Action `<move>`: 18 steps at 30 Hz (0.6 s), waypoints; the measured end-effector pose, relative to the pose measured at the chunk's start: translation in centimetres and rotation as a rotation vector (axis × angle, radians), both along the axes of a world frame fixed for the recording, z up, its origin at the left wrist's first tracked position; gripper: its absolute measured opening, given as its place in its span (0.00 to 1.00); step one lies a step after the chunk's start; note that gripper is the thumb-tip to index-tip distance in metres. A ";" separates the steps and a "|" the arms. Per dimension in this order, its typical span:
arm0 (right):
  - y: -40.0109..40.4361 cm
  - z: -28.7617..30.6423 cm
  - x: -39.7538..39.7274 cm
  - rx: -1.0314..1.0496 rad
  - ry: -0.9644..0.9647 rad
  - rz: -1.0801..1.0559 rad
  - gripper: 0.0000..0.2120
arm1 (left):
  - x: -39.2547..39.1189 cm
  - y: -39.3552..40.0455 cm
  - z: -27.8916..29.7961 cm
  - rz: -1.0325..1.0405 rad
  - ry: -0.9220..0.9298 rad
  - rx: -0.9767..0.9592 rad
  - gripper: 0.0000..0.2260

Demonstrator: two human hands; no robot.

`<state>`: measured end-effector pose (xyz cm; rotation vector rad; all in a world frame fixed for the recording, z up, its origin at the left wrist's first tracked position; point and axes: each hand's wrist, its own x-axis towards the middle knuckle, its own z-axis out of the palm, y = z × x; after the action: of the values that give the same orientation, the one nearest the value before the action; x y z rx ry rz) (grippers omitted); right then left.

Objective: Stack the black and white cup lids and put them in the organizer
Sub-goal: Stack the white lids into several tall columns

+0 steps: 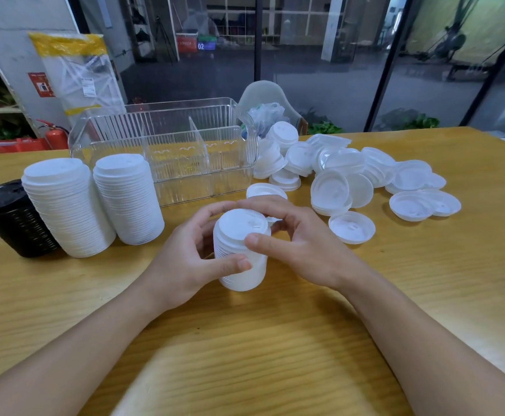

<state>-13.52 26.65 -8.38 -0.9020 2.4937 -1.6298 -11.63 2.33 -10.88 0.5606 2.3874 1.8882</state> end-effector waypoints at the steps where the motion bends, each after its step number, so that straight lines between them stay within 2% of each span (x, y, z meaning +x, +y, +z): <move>1: 0.1 0.1 -0.1 -0.003 0.002 -0.012 0.22 | 0.0 0.0 0.0 -0.002 0.004 -0.005 0.42; 5: 1.3 -0.4 -1.4 -0.084 0.002 -0.253 0.14 | 0.1 0.0 0.2 0.013 0.061 -0.006 0.35; 7: 1.8 -1.5 -2.3 0.099 0.127 -0.397 0.15 | 0.1 -0.2 0.2 0.028 0.073 0.007 0.33; 9: 1.8 -2.5 -2.8 0.282 0.188 -0.430 0.20 | 0.1 -0.3 0.3 0.031 0.078 0.012 0.33; 11: 1.7 -3.2 -3.3 0.357 0.195 -0.434 0.21 | 0.2 -0.3 0.3 0.027 0.082 0.012 0.34; 14: 1.2 -3.5 -4.1 0.351 0.245 -0.468 0.20 | 0.4 0.1 0.4 0.034 0.081 0.018 0.36; 18: 0.3 -4.0 -5.0 0.365 0.362 -0.503 0.16 | 0.3 0.4 0.4 0.059 0.089 0.010 0.30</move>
<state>-18.48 26.97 -12.34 -0.5959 3.3324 -1.0877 -11.33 2.76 -10.47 0.5940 2.4766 1.9393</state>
